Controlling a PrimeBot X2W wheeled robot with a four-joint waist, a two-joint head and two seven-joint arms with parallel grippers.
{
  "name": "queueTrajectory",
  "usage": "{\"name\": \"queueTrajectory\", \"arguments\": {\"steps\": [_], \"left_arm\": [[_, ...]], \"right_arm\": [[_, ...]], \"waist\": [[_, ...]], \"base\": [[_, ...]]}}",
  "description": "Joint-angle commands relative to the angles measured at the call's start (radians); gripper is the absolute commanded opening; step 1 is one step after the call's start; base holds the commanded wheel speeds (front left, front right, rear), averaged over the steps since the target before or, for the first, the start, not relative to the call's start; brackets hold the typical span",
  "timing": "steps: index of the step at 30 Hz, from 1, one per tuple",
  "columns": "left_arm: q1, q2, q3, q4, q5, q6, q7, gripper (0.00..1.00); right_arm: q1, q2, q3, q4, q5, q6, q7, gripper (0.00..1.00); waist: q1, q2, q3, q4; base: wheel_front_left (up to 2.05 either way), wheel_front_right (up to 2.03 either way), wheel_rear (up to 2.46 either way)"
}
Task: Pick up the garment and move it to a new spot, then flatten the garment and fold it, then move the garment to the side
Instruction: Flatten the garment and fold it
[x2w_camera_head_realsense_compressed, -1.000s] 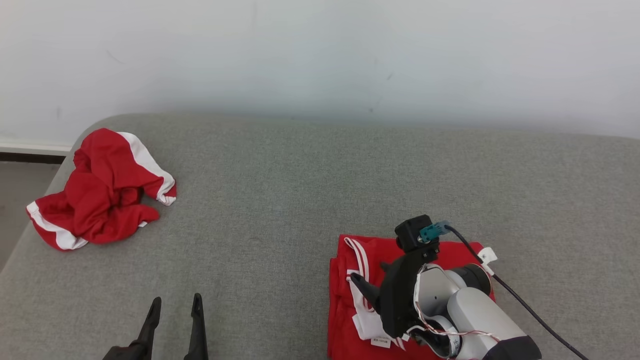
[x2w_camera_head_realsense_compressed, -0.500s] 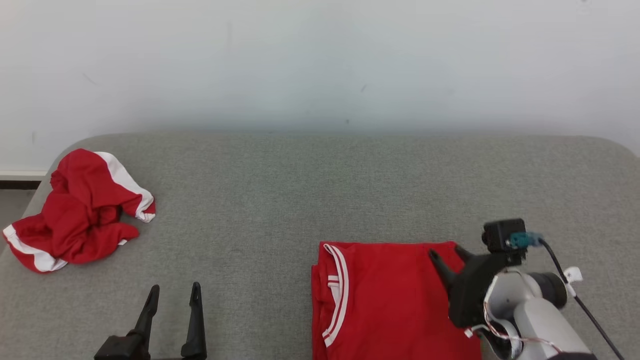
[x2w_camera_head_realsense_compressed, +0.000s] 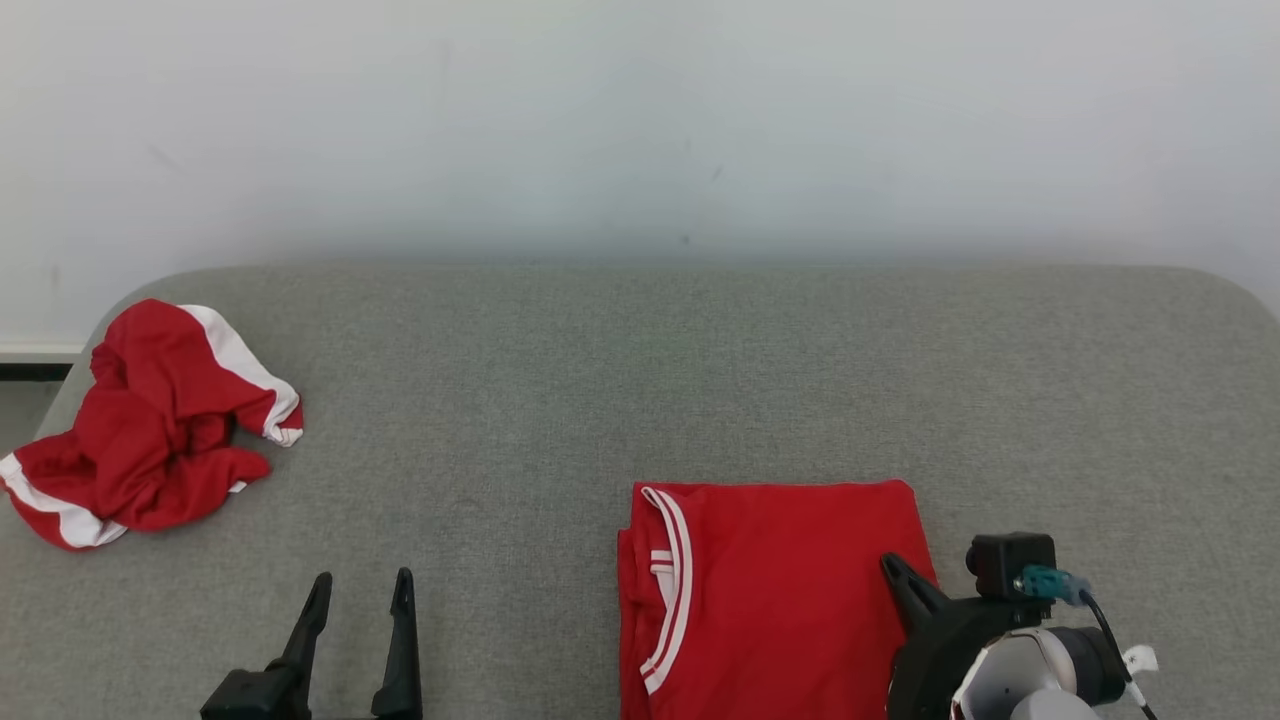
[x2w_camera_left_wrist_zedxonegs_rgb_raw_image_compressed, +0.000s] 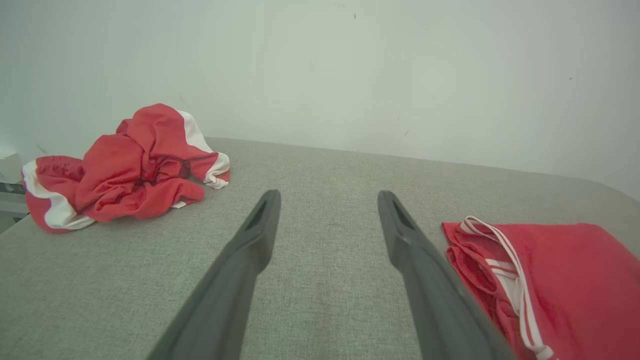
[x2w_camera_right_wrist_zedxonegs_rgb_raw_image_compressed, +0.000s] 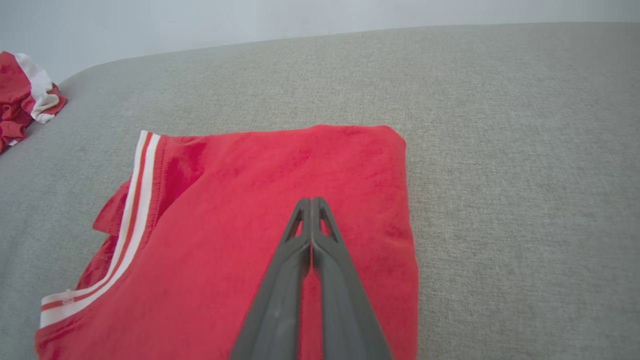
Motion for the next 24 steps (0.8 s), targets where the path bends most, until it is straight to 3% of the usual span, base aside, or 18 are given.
{"name": "queueTrajectory", "arguments": {"steps": [1, 2, 3, 11, 18, 24], "left_arm": [[0.012, 0.001, 0.005, 0.003, -0.004, -0.003, -0.001, 1.0], [0.019, 0.001, 0.009, 0.003, -0.004, -0.002, -0.001, 1.0], [0.031, 0.001, 0.016, 0.0, -0.007, -0.001, -0.001, 1.0], [0.074, 0.0, 0.055, -0.024, -0.017, 0.007, -0.001, 1.0], [0.104, 0.001, 0.084, -0.045, -0.025, 0.008, -0.001, 1.0], [0.117, 0.001, 0.094, -0.052, -0.034, 0.018, -0.001, 1.0]], "right_arm": [[0.031, 0.007, -0.007, -0.019, -0.006, -0.002, -0.042, 0.0], [0.043, 0.011, -0.008, -0.032, -0.008, -0.002, -0.062, 0.0], [0.065, 0.016, -0.01, -0.054, -0.003, -0.002, -0.093, 0.98], [0.131, 0.019, -0.003, -0.165, 0.002, -0.002, -0.181, 1.0], [0.18, -0.029, -0.01, -0.244, 0.0, -0.002, -0.246, 1.0], [0.205, -0.07, -0.025, -0.24, 0.016, -0.002, -0.282, 1.0]], "waist": [[0.0, -0.0001, -0.01, -0.009], [0.0, -0.0001, -0.016, -0.015], [0.0, -0.0001, -0.026, -0.028], [0.0, -0.0001, -0.055, -0.096], [0.0, -0.0001, -0.071, -0.158], [0.0, -0.0001, -0.083, -0.185]], "base": [[0.0, 0.0, 0.0], [0.0, 0.0, 0.0], [0.0, 0.0, 0.0], [0.0, 0.0, 0.0], [0.0, 0.0, 0.0], [0.0, 0.0, 0.0]]}}
